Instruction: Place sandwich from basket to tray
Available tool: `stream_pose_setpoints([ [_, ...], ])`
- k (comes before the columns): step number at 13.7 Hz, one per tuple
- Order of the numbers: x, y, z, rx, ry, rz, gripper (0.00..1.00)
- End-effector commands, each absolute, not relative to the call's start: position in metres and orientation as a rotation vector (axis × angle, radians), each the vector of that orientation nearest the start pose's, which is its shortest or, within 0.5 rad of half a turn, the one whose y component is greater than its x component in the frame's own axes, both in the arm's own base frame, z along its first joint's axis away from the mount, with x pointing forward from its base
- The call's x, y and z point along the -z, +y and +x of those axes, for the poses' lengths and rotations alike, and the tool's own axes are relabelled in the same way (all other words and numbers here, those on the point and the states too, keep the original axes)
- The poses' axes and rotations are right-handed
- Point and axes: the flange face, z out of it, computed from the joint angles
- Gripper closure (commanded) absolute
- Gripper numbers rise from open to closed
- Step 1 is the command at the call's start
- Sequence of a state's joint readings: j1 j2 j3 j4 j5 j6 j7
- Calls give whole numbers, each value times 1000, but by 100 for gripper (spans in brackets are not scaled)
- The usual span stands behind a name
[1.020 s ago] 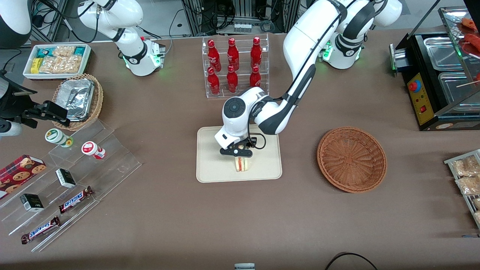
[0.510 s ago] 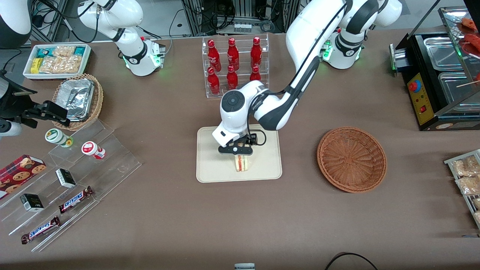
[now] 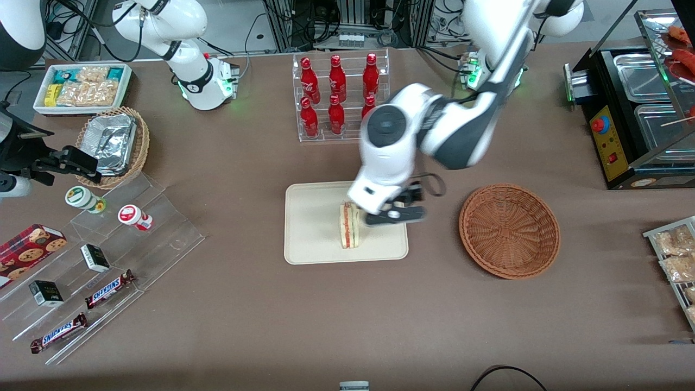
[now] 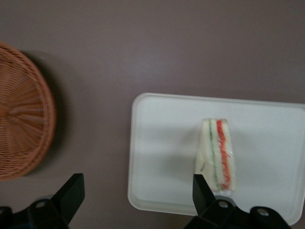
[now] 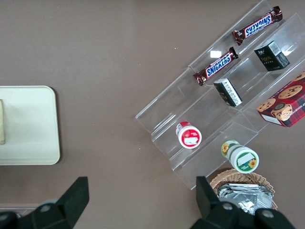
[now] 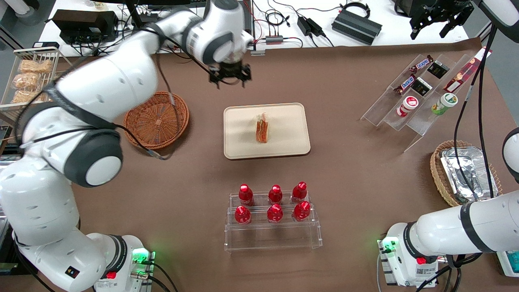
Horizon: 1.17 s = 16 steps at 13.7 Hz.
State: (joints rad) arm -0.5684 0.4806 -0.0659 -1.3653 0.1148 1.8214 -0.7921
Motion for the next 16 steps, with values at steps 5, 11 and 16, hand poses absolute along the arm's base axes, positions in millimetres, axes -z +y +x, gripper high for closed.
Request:
stream_pose_setpoints([
  [5,-528,-238,598,-13,-227,-3101,0],
  [11,-586,-116,563,-43,-16,-3104,0],
  [16,-621,-32,528,-80,152,-3139,0],
])
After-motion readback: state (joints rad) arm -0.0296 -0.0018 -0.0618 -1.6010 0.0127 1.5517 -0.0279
